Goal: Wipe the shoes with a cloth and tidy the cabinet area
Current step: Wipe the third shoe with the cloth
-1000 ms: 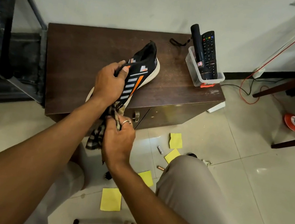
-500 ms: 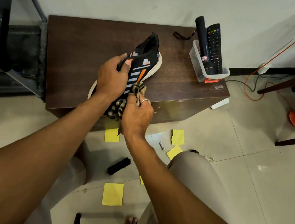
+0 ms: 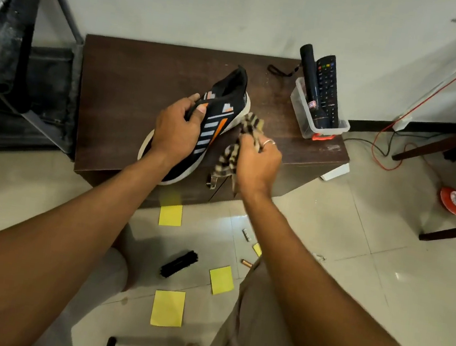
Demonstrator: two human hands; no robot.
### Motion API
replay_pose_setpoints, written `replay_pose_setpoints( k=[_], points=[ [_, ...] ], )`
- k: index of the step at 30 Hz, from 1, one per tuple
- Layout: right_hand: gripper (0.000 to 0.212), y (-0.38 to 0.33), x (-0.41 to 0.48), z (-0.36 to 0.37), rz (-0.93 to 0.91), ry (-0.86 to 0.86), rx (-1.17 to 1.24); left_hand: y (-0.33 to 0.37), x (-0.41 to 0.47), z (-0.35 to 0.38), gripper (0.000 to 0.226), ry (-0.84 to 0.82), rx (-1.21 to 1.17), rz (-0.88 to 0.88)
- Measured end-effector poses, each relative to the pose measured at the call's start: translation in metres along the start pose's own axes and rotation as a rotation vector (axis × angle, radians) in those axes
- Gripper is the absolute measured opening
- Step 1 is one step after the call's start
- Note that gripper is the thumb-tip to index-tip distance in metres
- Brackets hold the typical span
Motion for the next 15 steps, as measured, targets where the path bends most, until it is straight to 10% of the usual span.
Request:
replay_pose_setpoints(
  k=[15],
  points=[
    [0.029, 0.029, -0.047, 0.022, 0.067, -0.288, -0.016, 0.000, 0.000, 0.003, 0.043, 0.023, 0.023, 0.000]
  ],
)
Point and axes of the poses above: each hand's wrist, its own x-axis towards the middle knuckle, its own z-axis out of the palm, y = z × x, the point moved 2 cm from there along x, towards the middle knuckle, and after that the axes turned 8 degrees about x, right-handed, at the moved point
